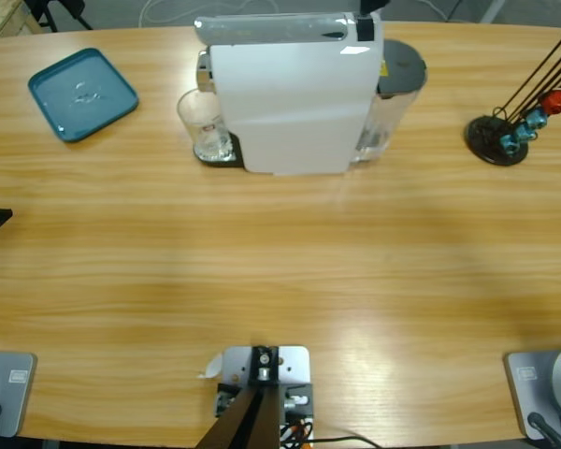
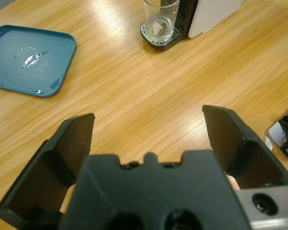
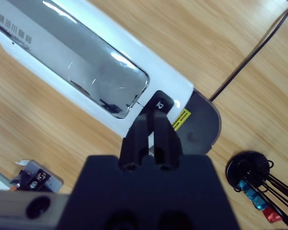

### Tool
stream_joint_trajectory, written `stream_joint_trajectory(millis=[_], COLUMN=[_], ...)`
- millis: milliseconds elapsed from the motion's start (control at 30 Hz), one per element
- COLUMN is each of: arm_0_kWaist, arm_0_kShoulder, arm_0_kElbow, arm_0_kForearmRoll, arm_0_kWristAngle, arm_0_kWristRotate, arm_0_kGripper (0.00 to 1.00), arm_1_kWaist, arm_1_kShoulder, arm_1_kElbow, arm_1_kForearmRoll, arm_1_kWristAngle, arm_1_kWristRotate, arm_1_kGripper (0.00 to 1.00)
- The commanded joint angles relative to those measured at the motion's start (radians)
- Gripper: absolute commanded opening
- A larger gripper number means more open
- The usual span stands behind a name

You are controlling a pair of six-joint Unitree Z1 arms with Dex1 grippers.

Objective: Pour coffee

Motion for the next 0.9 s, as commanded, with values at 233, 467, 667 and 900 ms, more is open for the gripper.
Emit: stream_joint_trajectory(millis=[233,467,667,900], arm_0_kWaist=[0.007,0.007,0.005,0.005], arm_0_kShoulder=[0.026,0.031,0.031,0.031], arm_0_kElbow=[0.0,0.0,0.0,0.0], arm_0_kForearmRoll=[0.013,0.013,0.014,0.014], arm_0_kWristAngle=[-0.02,-0.024,-0.027,-0.029], arm_0_kWristRotate=[0.002,0.002,0.002,0.002], arm_0_kGripper=[0.977,0.977,0.977,0.977], arm_1_kWaist=[0.01,0.006,-0.001,-0.005], arm_1_kShoulder=[0.079,0.085,0.081,0.081], arm_1_kElbow=[-0.075,-0.074,-0.048,-0.033], arm_1_kForearmRoll=[0.046,0.055,0.055,0.055], arm_1_kWristAngle=[-0.013,-0.018,-0.051,-0.056], arm_1_kWristRotate=[-0.025,-0.028,-0.031,-0.032], arm_1_kGripper=[0.0,0.0,0.0,0.0])
